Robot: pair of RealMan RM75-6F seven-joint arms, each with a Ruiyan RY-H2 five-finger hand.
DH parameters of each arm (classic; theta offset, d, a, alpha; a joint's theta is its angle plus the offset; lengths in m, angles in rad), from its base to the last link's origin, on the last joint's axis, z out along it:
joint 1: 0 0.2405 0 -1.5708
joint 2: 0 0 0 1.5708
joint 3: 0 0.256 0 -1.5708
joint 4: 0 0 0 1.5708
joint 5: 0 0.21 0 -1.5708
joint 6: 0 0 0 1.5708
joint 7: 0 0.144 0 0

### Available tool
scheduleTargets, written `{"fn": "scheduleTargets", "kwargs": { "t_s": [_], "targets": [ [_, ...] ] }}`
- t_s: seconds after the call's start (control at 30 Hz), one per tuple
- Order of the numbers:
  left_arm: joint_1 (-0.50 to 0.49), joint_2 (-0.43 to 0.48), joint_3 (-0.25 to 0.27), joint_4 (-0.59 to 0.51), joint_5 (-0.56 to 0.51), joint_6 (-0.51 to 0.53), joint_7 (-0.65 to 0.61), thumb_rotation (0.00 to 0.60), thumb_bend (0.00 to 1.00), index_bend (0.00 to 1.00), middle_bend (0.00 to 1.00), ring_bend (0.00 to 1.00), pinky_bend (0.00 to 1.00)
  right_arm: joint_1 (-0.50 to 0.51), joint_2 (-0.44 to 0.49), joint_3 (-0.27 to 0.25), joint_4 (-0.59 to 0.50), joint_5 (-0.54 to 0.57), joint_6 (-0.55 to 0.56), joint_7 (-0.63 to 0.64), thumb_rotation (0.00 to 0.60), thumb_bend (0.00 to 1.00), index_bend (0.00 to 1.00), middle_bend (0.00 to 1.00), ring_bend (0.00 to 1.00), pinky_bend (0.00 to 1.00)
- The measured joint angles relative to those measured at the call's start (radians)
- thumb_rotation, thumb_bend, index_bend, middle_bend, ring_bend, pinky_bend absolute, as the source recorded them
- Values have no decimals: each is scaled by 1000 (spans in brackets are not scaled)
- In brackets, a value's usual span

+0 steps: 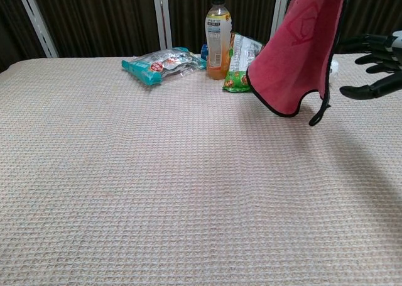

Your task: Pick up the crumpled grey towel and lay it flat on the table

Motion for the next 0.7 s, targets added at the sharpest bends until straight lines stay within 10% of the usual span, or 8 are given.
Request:
{"fn": "scheduleTargets", "kwargs": {
  "t_s": [0.7],
  "targets": [
    [-20, -32, 6, 12, -10, 29, -26, 600, 621, 727, 286, 41, 23, 105, -191, 39, 45, 251, 79, -199, 600, 331, 0, 0, 0, 0]
  ]
}}
